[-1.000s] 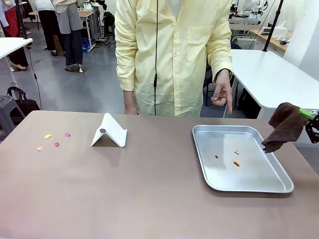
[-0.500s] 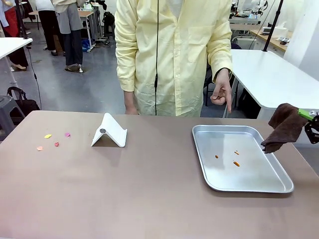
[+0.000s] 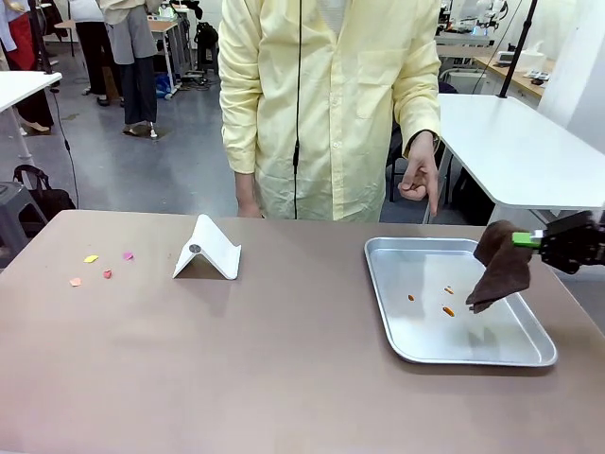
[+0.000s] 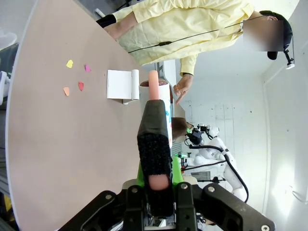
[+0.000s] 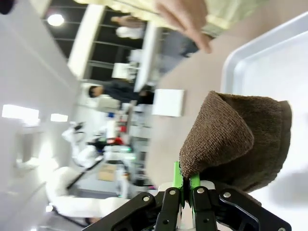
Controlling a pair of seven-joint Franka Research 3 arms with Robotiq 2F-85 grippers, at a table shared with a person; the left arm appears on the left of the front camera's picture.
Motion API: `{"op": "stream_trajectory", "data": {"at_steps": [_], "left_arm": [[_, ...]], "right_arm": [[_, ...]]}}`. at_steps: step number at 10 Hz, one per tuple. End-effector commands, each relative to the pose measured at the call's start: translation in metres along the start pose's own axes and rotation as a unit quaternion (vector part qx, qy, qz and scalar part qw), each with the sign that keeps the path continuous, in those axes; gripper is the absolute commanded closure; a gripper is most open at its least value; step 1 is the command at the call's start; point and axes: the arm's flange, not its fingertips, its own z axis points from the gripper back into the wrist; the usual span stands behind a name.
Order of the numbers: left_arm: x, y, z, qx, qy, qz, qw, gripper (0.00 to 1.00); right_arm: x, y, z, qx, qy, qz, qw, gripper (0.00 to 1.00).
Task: Clean the surface of the table.
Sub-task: If a person points to the right, clean the right side of the table with your right hand, and if they point to the left, clean the left side with your left hand.
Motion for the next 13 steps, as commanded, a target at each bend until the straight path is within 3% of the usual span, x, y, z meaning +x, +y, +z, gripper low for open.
{"op": "stream_trajectory", "data": {"at_steps": [1,6,13], "left_arm": [[-0.004,-0.002,0.002,-0.005,0.004,-0.004,1.000,1.00],[-0.004,-0.002,0.002,-0.005,0.004,-0.004,1.000,1.00],[-0.004,-0.002,0.002,-0.005,0.004,-0.004,1.000,1.00]], "right_arm": [[0.017,0.006,-0.027,-0.074,0.021,0.015,0.997,0.94],[0.048,-0.018,-0.063,-0.213,0.067,0.034,0.974,0.94],[0.049,-0.051,-0.123,-0.285,0.095,0.018,0.953,0.94]]}}
